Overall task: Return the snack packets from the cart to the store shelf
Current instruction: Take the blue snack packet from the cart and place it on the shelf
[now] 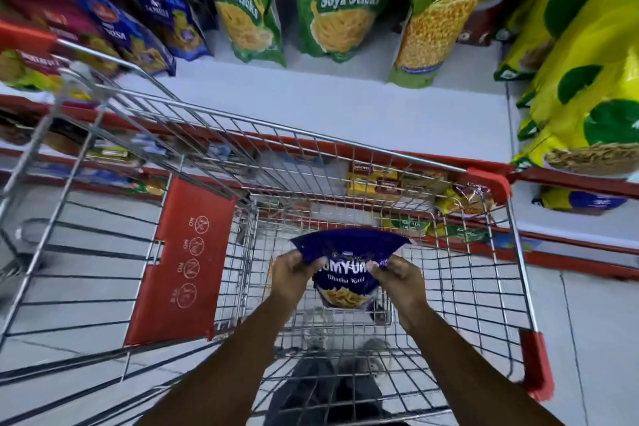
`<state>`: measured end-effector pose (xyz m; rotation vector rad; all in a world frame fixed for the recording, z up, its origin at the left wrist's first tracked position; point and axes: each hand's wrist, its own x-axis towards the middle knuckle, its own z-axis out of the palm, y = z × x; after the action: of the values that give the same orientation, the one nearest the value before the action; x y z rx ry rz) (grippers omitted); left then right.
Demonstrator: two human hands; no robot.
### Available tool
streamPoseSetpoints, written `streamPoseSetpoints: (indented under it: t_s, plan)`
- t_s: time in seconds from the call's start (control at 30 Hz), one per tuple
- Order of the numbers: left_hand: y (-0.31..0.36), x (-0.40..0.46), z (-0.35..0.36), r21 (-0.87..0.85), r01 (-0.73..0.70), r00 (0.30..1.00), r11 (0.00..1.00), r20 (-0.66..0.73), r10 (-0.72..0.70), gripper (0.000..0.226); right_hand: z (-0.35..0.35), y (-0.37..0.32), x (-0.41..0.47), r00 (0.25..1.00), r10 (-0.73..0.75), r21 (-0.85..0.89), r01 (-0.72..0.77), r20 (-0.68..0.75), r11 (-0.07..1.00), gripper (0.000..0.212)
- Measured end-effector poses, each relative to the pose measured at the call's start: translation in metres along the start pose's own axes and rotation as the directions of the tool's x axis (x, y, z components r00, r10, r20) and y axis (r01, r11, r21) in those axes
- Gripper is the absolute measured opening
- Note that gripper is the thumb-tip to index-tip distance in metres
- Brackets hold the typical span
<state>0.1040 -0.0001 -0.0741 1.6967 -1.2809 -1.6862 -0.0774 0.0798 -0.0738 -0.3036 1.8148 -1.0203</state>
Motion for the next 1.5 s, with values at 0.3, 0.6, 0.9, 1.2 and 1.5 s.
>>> streamPoseSetpoints:
  t_s: [0.3,0.6,0.9,1.2,1.5]
  plan:
    - [0.072,-0.023,-0.005,-0.122,-0.233,0.972,0.965,-0.031,0.231,0.012,-0.011,-0.056,-0.02,0.986,-0.156,0.062,0.16,-0.064,0.985,0.03]
    - [0.237,-0.08,-0.032,-0.072,-0.624,0.781,0.778,-0.09,0.618,0.029,-0.047,-0.22,-0.086,0.794,-0.608,0.05,0.606,0.03,0.794,0.021]
    - [0.414,-0.116,-0.072,0.077,-0.9,0.417,0.428,-0.126,0.9,0.069,-0.067,-0.403,-0.152,0.47,-0.879,0.125,0.87,0.081,0.477,0.05]
    - [0.572,-0.107,-0.087,0.275,-0.941,0.124,0.199,-0.268,0.956,0.049,-0.035,-0.564,-0.156,0.291,-0.944,0.067,0.957,-0.155,0.283,0.037]
    - [0.602,-0.013,-0.065,0.164,-0.902,0.284,0.4,-0.473,0.834,0.027,0.016,-0.598,-0.087,0.328,-0.864,-0.103,0.914,-0.382,0.393,0.017]
